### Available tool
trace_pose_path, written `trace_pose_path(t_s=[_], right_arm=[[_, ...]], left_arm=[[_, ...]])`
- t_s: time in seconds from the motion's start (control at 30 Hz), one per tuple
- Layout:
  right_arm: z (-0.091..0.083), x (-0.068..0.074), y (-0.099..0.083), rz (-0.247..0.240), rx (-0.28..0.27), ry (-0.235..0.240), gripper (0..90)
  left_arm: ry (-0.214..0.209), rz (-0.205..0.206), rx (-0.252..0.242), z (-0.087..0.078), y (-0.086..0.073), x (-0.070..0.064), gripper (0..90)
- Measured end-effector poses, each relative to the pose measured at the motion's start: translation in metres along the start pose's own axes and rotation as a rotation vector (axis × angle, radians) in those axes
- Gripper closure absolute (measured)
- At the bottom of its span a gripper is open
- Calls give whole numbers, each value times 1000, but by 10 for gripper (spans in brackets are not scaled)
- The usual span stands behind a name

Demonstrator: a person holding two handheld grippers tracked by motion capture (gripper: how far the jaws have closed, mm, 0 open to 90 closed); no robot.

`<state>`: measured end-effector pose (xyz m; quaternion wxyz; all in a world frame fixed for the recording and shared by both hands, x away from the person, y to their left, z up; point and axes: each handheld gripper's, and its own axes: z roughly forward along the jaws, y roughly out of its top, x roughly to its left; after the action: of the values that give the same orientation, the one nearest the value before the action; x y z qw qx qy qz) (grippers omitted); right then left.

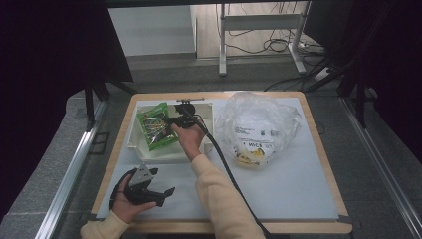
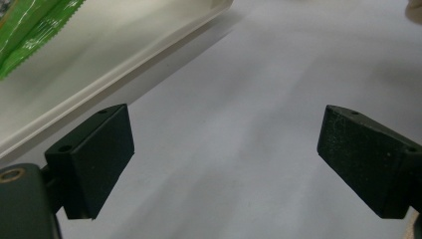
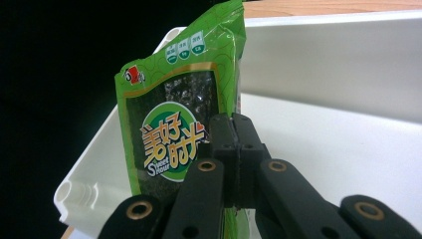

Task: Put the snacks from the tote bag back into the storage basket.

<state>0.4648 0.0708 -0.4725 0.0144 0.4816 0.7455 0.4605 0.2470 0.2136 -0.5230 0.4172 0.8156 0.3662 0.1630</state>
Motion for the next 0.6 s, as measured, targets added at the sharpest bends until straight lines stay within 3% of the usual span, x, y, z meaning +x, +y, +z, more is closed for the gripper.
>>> trace_pose_path(t_s=[0.17,0.27,0.33,0.47,0.57,0.6], right_arm=[[9,3,-5,-2,12,-14,896],[15,3,-10,1,14,-36,893],[20,4,-15,-24,38,-68,879],[26,3,-21,-32,90,-79,643],[22,3,-21,-45,103,-72,556],[17,3,-20,-59,98,-49,527]], left_arm=[[0,0,-1,0,0,0,79],[-1,3,-1,0,0,0,79],[-1,0,-1,0,0,1,79],[-1,4,-1,0,0,1,79],[-1,5,-5,-1,0,1,79],[0,4,-6,-1,0,1,79]])
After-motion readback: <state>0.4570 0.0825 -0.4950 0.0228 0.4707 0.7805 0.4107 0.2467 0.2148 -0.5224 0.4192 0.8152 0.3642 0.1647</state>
